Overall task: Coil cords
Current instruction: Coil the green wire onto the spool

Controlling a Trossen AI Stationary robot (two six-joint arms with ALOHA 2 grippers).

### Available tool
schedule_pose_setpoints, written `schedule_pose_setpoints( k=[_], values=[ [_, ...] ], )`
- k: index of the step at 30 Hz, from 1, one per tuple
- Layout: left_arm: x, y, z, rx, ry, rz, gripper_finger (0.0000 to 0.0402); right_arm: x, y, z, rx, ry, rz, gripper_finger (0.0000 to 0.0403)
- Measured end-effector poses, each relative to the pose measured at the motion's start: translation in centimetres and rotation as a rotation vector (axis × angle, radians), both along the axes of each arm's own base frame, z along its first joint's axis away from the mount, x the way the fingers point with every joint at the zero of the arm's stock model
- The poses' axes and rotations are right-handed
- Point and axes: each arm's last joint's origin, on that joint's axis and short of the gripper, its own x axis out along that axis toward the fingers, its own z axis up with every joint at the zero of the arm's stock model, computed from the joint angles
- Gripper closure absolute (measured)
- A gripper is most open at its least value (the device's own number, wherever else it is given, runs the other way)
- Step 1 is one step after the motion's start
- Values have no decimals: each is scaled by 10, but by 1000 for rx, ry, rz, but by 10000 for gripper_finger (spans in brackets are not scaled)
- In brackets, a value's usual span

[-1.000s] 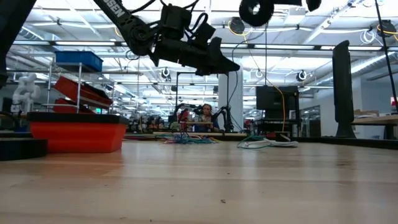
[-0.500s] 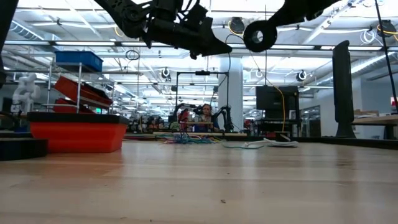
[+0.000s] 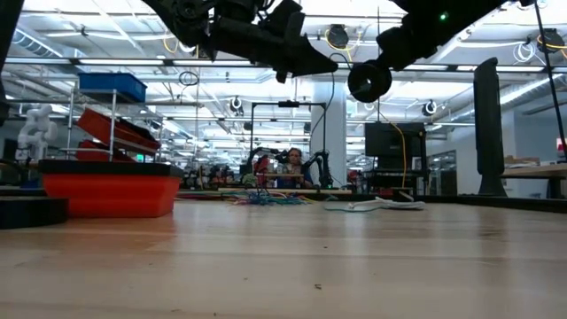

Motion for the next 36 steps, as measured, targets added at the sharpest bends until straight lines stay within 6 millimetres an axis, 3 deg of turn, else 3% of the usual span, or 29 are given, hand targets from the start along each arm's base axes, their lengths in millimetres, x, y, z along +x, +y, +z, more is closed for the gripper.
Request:
schedule_pose_setpoints(
  k=[11,19,25,36],
  values=[
    [9,-19,17,-9,-53,-22,402,19,-15,1,7,-127,-46,403],
    [13,-32,15,-30,-45,-2,402,39,-18,1,-19,-243,-48,403],
    [15,-38,10,-35,-19,60,402,41,-17,8,-30,-311,-42,403],
    [17,-52,16,-46,-142,134,389,41,-17,14,19,-437,-6,403]
  ],
)
